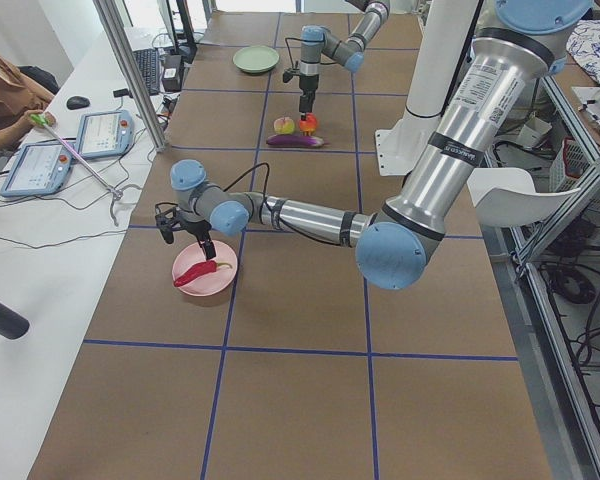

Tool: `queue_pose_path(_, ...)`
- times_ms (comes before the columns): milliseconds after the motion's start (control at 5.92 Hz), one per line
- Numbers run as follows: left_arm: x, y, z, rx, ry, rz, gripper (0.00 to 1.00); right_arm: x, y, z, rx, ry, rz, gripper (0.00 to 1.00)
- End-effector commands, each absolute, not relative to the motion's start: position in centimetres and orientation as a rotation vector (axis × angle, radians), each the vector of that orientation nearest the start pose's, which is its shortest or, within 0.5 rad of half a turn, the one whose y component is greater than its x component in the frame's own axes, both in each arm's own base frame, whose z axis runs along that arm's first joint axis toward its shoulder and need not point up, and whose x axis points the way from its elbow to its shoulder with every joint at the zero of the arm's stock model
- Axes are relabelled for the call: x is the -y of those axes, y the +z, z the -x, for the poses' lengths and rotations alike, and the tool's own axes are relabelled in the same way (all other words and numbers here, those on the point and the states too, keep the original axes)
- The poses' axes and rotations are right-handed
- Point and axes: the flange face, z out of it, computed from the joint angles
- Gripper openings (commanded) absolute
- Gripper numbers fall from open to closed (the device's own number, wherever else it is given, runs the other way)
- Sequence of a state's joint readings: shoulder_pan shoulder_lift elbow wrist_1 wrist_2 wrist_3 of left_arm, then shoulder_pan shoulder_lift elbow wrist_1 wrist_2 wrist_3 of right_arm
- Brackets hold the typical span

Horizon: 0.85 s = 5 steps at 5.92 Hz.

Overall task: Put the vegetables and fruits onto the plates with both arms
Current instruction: 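Release the chili on the pink plate while the right gripper grasps the pomegranate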

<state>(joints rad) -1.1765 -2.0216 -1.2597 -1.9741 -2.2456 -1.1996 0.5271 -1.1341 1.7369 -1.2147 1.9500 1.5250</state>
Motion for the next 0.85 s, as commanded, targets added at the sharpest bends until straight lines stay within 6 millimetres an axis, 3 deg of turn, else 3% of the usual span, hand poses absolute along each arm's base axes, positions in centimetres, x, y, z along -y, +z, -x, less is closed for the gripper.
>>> queue_pose_path(0,67.2,49.4,-20.5,-0.855,-0.573,0.100,1.00,40.0,30.6,51.4,0.990,0.256,0.083,1.00)
queue_pose_path(169,66.7,46.4,-21.1,-0.900,-0.608,0.111,1.00,40.0,30.8,51.6,0.990,0.254,0.083,0.98)
queue_pose_path(338,64.9,42.1,-24.1,-0.969,-0.592,0.146,1.00,40.0,30.7,51.6,0.992,0.258,0.085,0.59)
queue_pose_path(507,61.8,36.9,-31.0,-1.010,-0.574,0.201,1.00,39.9,30.2,51.3,1.002,0.267,0.088,0.01)
queue_pose_path(676,60.4,29.9,-36.9,-1.060,-0.556,0.197,1.00,41.9,28.7,48.9,1.033,0.291,0.069,0.00)
